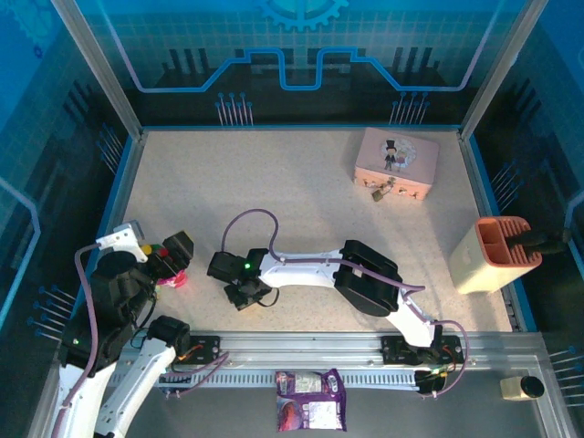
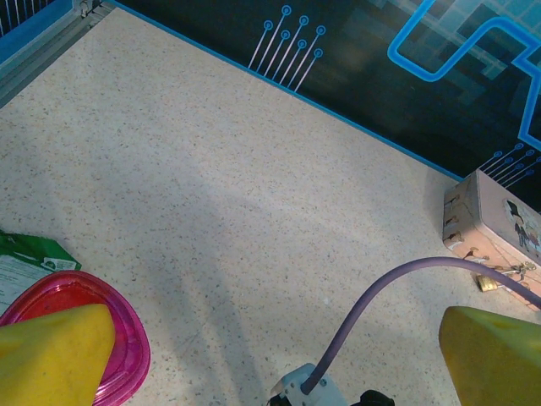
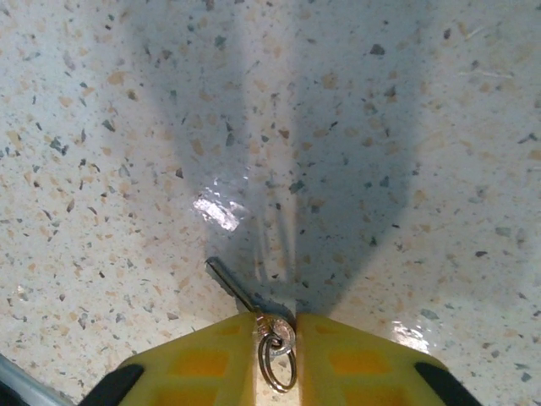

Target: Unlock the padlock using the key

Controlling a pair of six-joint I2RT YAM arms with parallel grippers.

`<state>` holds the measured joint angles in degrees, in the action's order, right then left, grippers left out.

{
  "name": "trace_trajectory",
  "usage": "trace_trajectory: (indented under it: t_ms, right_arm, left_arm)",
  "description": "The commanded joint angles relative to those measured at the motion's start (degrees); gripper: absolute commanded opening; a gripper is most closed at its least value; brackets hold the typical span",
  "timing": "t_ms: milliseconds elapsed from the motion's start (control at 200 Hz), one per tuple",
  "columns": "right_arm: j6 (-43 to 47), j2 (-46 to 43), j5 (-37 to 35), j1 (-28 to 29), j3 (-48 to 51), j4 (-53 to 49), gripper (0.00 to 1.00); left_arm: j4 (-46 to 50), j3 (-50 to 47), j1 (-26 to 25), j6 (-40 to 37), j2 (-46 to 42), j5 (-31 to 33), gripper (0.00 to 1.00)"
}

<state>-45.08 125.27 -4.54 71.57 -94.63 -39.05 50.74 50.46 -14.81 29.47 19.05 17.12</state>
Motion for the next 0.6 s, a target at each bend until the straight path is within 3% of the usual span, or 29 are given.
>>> trace_trajectory:
  t_ms: [0,165,595]
  right_arm:
    - [-0.7,1.5,-0.4,0.3,-1.1,-1.6,0.15]
    - [-0.8,0.2,-1.0,0.4,0.3,-0.3,0.08]
    - [-4.4,-9.7,-2.6,-0.8,12.4,11.2,0.0]
  left_arm:
    - [-0.5,-0.5,-0.2,-0.6,-0.4,-0.4,0.99]
    - [-0.6,-0.6,-0.2,-0.6,0.0,-0.7,0.99]
    - [-2.0,-1.4,1.1,-0.4,4.0,-5.5,0.99]
